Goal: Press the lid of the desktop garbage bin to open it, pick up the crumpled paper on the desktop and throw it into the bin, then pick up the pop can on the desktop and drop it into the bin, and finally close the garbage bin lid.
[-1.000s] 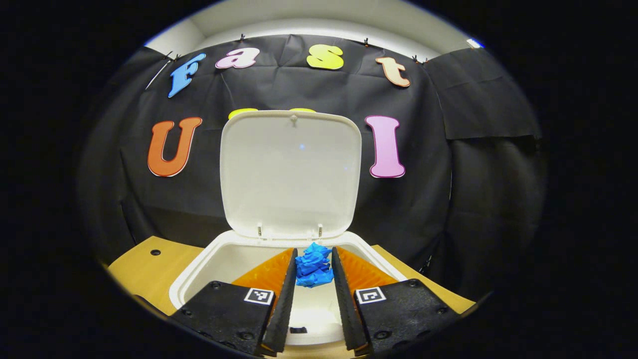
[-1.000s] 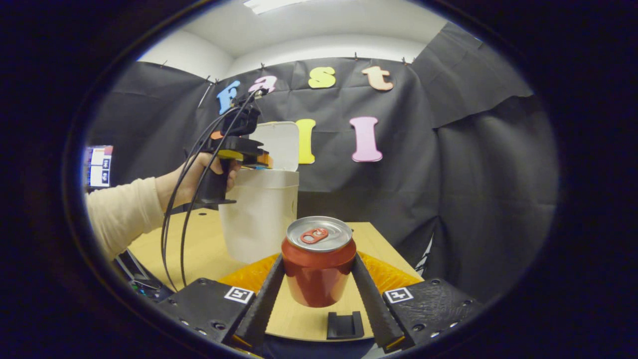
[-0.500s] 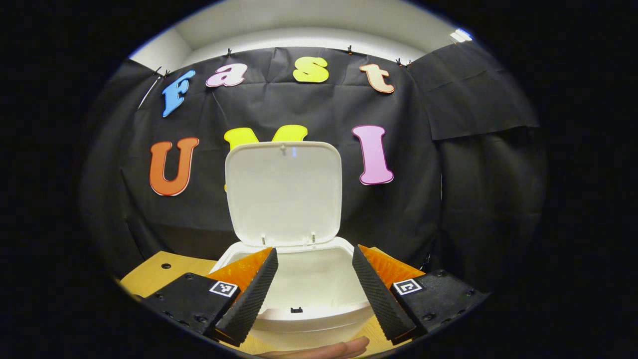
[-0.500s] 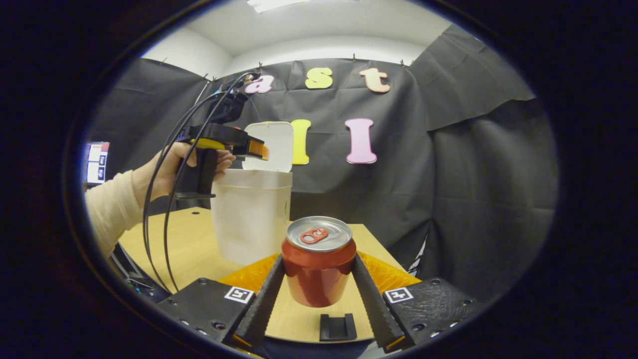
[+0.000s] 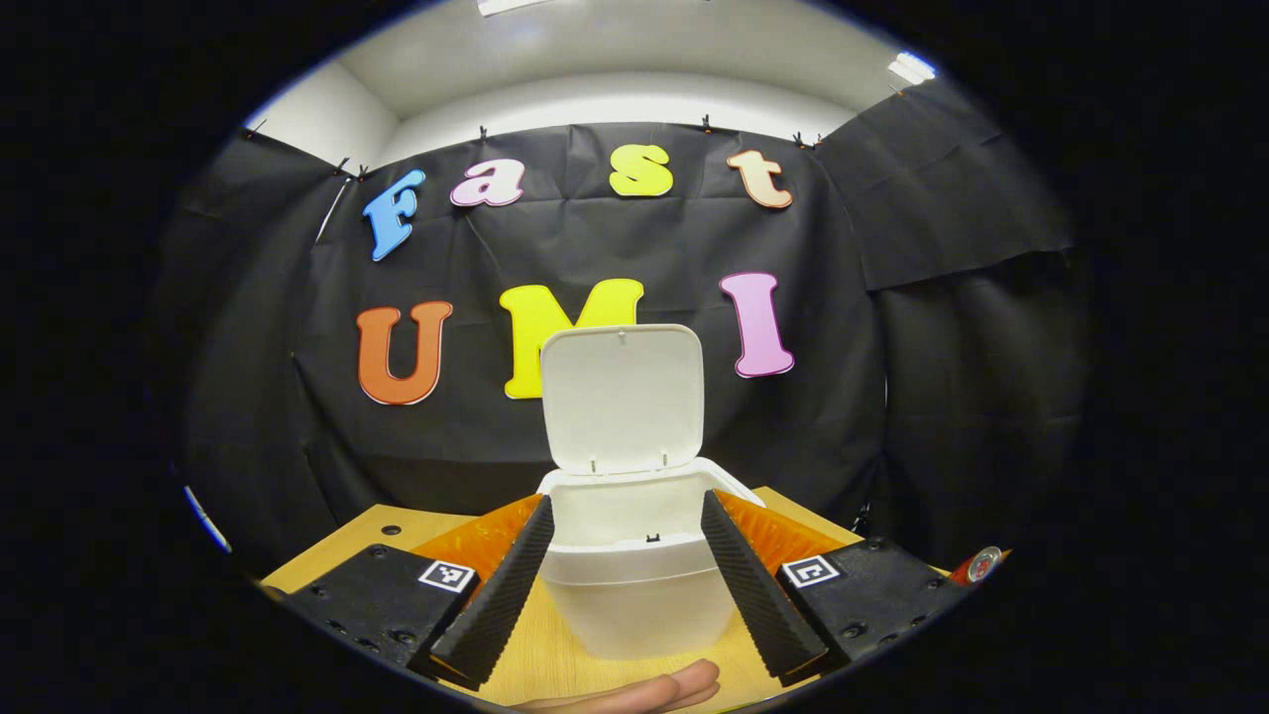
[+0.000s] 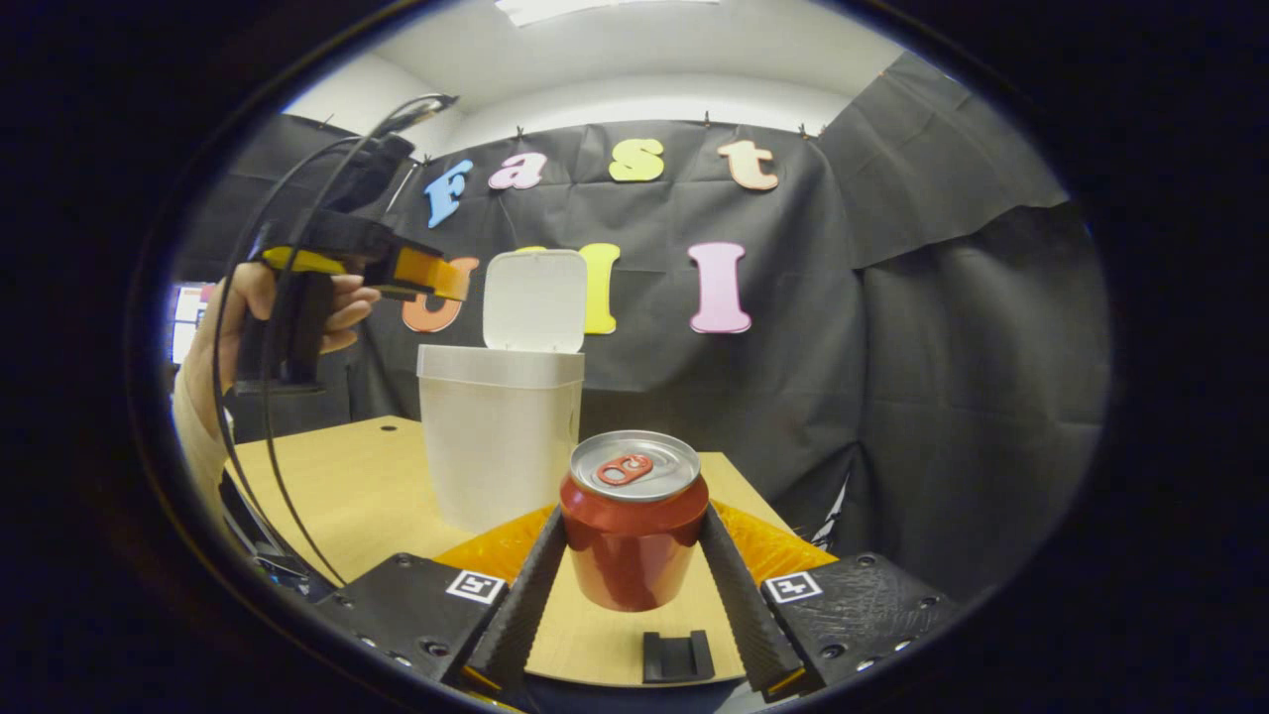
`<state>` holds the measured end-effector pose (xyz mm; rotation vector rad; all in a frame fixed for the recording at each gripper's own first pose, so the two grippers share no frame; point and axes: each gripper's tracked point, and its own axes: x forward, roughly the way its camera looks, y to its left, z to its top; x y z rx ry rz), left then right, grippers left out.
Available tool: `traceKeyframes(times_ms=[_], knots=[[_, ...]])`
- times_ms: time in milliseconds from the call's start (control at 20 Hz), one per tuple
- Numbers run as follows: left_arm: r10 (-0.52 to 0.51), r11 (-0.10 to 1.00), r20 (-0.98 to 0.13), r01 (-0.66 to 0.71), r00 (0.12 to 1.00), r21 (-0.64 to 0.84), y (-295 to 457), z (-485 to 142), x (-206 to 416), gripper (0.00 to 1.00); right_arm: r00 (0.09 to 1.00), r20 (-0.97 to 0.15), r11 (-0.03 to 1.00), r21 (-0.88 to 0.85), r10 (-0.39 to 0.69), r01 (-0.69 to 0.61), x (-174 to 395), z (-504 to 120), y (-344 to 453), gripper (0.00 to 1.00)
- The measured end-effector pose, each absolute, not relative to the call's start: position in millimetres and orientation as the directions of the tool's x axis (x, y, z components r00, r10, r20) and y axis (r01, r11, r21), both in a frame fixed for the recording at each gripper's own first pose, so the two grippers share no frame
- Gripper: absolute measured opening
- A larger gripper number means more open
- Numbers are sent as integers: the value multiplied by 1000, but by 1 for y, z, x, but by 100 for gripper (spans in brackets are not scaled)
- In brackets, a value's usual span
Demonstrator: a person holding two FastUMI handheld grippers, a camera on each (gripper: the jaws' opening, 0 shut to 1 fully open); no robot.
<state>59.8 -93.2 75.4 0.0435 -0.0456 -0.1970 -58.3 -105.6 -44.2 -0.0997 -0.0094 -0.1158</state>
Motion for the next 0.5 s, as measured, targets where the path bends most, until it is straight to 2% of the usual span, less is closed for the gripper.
traceKeyframes(times_ms=[200, 350, 500], knots=[[-123, 989, -24, 124, 992, 85, -55, 45, 26, 97, 992, 21, 987, -106, -122, 124, -56, -26, -96, 80], [-146, 987, -38, 148, 989, 62, -48, 31, 6, 96, 990, 8, 982, -125, -141, 140, -51, -16, -86, 80], [-114, 991, 5, 113, 994, 72, -32, 31, -8, 97, 991, 5, 978, -159, -135, 134, -47, -2, -68, 80]])
